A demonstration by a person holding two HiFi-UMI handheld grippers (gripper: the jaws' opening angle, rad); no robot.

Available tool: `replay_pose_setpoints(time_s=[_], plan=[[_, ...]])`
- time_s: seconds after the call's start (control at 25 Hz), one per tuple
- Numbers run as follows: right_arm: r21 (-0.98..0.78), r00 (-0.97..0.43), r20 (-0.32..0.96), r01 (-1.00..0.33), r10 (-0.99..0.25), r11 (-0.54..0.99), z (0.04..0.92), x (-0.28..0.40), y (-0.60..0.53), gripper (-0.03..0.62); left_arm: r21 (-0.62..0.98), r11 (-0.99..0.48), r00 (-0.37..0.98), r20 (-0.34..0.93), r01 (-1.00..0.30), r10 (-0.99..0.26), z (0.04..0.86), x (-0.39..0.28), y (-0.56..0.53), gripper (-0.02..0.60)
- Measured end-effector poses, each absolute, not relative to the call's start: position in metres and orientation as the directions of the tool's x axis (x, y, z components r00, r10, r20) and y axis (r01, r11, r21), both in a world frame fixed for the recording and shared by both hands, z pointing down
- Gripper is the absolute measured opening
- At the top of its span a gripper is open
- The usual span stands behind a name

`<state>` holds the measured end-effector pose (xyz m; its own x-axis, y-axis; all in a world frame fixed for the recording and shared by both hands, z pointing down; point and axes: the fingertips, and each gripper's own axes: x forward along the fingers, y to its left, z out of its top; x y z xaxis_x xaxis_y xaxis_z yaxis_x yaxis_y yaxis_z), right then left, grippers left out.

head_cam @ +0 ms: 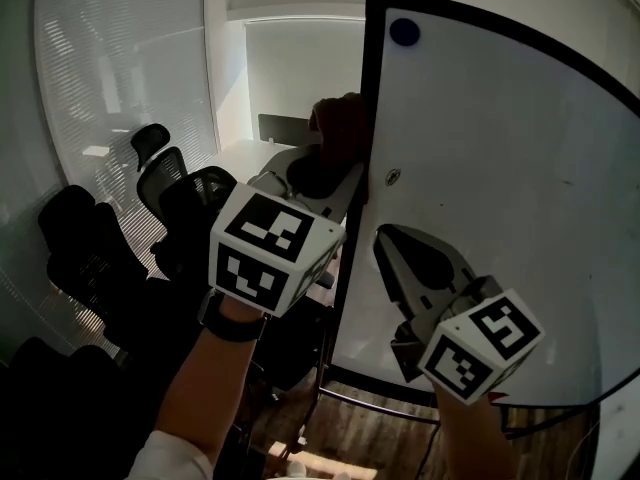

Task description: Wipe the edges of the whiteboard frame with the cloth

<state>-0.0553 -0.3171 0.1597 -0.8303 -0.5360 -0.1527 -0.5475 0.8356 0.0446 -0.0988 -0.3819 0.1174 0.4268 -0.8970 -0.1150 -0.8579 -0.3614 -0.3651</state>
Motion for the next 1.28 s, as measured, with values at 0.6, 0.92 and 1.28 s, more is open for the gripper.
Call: replay_pose_setpoints(time_s=[0.6,0.92,1.28], plan=[[-0.013,-0.796,-0.120,-0.596,-0.593,0.803,0.196,-0.049,-0.323,0.002,-0.344,-0.368,0.439,-0.155,-0.864,-0.885,0.154,-0.095,-0.376,0.071],[-0.035,-0.784,-0.121,-0.609,-0.609,0.792,0.235,-0.050,-0.322,0.002,-0.344,-0.366,0.434,-0.145,-0.865,-0.889,0.211,-0.097,-0.375,0.071],[-0.086,-0.774,-0.095,-0.620,-0.626,0.780,0.275,-0.050,-0.321,0.002,-0.335,-0.374,0.438,-0.140,-0.865,-0.888,0.269,-0.099,-0.374,0.071]])
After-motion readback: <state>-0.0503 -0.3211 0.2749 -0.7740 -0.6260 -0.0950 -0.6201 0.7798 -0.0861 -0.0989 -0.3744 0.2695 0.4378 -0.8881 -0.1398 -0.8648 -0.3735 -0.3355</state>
